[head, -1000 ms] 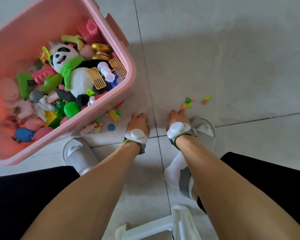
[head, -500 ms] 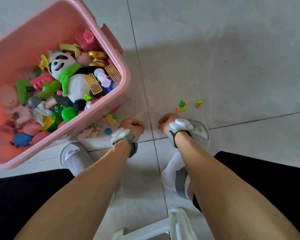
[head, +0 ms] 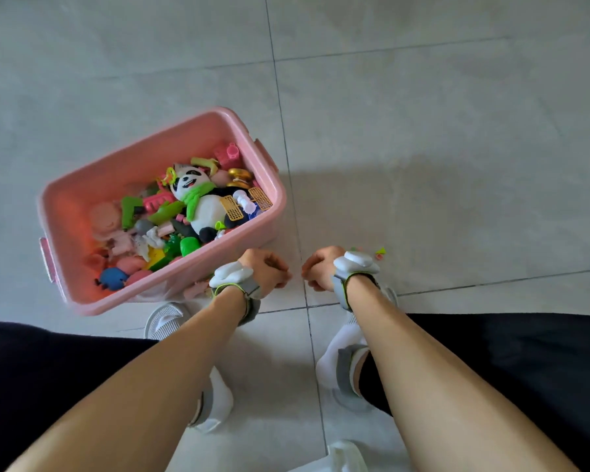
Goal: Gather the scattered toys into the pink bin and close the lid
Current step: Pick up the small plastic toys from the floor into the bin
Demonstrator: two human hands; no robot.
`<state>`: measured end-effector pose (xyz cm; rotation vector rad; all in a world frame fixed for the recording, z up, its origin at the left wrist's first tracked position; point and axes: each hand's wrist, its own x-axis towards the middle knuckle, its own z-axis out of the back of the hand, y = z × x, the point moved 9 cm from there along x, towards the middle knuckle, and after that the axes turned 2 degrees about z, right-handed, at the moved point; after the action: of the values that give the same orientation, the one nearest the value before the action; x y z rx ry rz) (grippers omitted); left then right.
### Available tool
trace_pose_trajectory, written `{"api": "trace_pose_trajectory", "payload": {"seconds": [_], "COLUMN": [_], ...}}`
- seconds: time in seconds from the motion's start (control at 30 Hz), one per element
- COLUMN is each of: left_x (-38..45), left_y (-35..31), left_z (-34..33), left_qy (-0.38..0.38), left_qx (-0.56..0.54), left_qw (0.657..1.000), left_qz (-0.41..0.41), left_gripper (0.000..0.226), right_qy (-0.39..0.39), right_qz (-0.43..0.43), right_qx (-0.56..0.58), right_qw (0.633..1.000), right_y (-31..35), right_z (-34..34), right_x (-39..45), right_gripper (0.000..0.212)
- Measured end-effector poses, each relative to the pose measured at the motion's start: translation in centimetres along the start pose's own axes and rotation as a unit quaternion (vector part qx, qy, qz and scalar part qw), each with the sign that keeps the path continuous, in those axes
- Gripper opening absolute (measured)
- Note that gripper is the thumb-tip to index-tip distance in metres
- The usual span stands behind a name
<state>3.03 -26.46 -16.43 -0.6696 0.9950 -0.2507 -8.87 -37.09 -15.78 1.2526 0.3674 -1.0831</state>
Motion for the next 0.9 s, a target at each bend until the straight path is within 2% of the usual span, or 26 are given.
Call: {"api": "trace_pose_trajectory", "payload": {"seconds": [0.1,0.27,0.33,0.4,0.53,0.6,0.67,0.73,0.8,0.9], "left_x": [-3.0,-6.2,-7.5,-8.6,-9.9,-10.5,-10.7,-10.5,-9.7,-8.3], "left_y": [-2.0,-4.7,-5.6,-6.3,-6.5,-6.6,-6.4,-5.8,-4.7,-2.7], "left_z": [3.0,7.9,10.4,13.0,17.7,20.0,22.0,23.6,25.1,26.4], "left_qy": [-0.007,-0.025,-0.043,-0.067,-0.098,-0.118,-0.131,-0.134,-0.128,-0.111], "left_qx": [0.045,0.226,0.251,0.242,0.23,0.239,0.231,0.218,0.179,0.105], "left_qw": [0.998,0.968,0.96,0.96,0.959,0.955,0.956,0.96,0.971,0.988], "left_qz": [-0.045,-0.102,-0.112,-0.126,-0.132,-0.132,-0.127,-0.116,-0.091,-0.031], "left_gripper": [0.016,0.012,0.01,0.011,0.014,0.015,0.014,0.013,0.012,0.015], "right_qy": [-0.018,-0.047,-0.034,-0.018,0.002,0.02,0.032,0.04,0.057,0.037], "right_qz": [0.052,0.118,0.141,0.167,0.189,0.201,0.204,0.225,0.217,0.232], "right_qx": [-0.04,-0.118,-0.129,-0.143,-0.196,-0.234,-0.224,-0.215,-0.198,-0.204], "right_qw": [0.998,0.985,0.981,0.975,0.962,0.951,0.952,0.95,0.954,0.95], "right_y": [4.3,10.0,12.5,15.1,19.4,21.9,23.9,25.8,26.4,27.1], "right_z": [0.5,1.0,0.4,-0.3,-1.7,-2.8,-3.9,-4.9,-6.1,-7.2], "right_x": [-2.6,-4.9,-5.8,-6.8,-7.7,-8.4,-8.7,-8.5,-8.0,-6.6], "right_gripper": [0.019,0.029,0.023,0.013,0.011,0.02,0.011,0.015,0.007,0.017]}}
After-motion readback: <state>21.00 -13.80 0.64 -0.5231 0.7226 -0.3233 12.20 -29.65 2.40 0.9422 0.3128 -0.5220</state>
